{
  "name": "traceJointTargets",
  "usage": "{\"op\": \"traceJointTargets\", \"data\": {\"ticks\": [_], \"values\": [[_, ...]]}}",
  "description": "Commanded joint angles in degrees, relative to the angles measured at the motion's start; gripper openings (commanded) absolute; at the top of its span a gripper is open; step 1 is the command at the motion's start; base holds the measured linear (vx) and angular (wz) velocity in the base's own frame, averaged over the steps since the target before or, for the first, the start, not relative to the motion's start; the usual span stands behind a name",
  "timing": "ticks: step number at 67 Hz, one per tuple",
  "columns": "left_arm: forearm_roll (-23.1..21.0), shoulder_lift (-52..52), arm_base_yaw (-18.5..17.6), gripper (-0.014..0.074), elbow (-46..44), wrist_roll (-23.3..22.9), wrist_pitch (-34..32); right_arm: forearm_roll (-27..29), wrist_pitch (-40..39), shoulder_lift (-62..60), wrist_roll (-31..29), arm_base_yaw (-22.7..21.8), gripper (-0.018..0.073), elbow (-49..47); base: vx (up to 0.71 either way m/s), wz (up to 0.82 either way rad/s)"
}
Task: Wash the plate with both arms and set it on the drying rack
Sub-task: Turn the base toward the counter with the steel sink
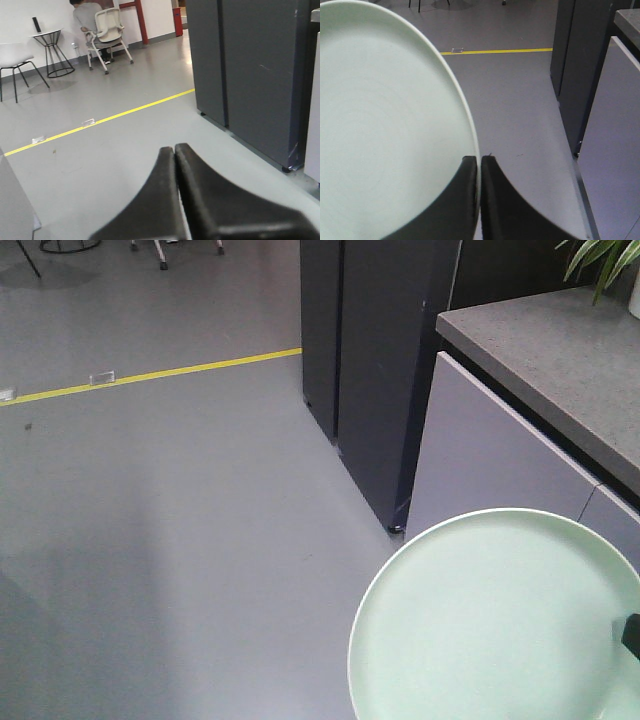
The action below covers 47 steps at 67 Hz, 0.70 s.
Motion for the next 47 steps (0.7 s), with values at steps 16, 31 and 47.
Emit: {"op": "traceJointTargets", "data": {"ticks": [16,31,47], "values": [[-0.27,-0.86,0.06,-0.0006,-1.28,-0.68,-3.97,1.39,-4.25,0.6,-0.38,-0.21,-0.0004,-1.5,0.09,-0.2],[-0.27,-0.86,0.06,-0.0006,-1.28,-0.68,-3.97,1.39,-4.25,0.6,-0.38,-0.21,-0.0004,-1.5,0.07,-0.19],[-0.27,-0.86,0.06,-0.0006,-1.28,-0.68,-3.97,1.39,-4.25,0.6,-0.38,-0.21,-0.0004,-1.5,0.06,-0.2]]}}
